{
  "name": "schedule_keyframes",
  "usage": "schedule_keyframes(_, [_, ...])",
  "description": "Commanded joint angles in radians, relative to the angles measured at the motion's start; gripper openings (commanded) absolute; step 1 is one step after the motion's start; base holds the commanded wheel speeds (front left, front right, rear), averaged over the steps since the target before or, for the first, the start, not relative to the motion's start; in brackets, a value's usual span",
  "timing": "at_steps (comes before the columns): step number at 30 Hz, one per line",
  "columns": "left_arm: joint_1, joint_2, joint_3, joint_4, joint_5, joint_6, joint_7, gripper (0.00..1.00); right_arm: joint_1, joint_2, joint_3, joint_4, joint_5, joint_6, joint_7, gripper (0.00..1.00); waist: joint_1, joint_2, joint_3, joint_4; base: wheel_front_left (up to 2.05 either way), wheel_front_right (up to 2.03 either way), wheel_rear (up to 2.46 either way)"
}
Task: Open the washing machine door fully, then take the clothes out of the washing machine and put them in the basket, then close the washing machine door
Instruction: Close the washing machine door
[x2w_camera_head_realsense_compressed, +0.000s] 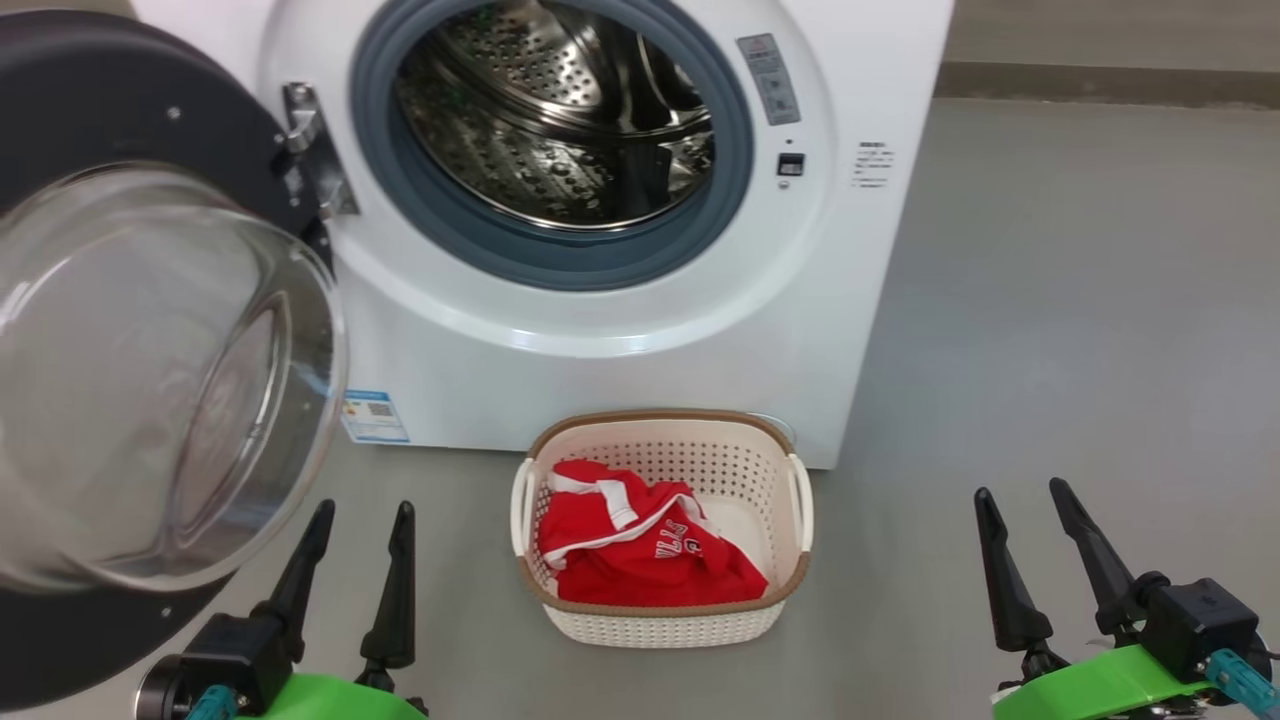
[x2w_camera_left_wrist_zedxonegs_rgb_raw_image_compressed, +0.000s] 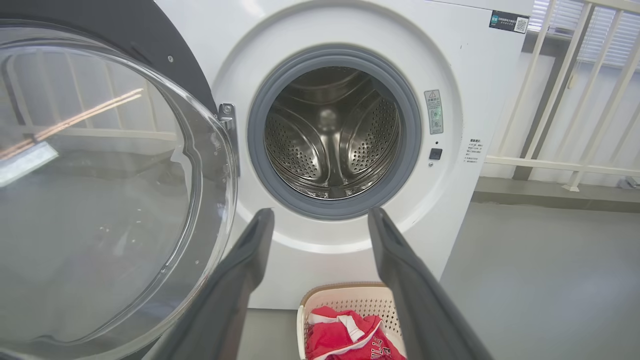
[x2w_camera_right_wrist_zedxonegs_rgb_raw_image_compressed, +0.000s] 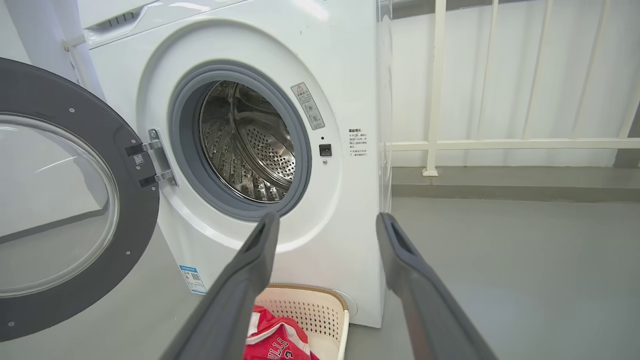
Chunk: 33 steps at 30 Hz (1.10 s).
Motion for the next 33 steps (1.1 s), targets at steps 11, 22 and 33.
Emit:
schedule_keyframes(11, [-0.019,0.009,0.028,-0.026,0.01,0.019,-0.012,1.0,-0.017,-0.013,0.046,-0.038,-0.01,0.006,-0.006,1.0,0.0,-0.0001,-0.01,0.157,0.0,0.0,0.0])
schedule_keyframes(22, [-0.02,0.021,0.025,-0.029,0.014,0.039,-0.01,1.0,-0.023,-0.013,0.064,-0.054,-0.025,0.006,-0.006,1.0,0.0,-0.0001,-0.005,0.283,0.0,0.0,0.0])
schedule_keyframes(33, [-0.018,0.021,0.024,-0.029,0.018,0.077,-0.002,1.0,-0.039,-0.013,0.092,-0.06,-0.046,0.006,-0.006,1.0,0.0,-0.0001,-0.001,0.378,0.0,0.0,0.0])
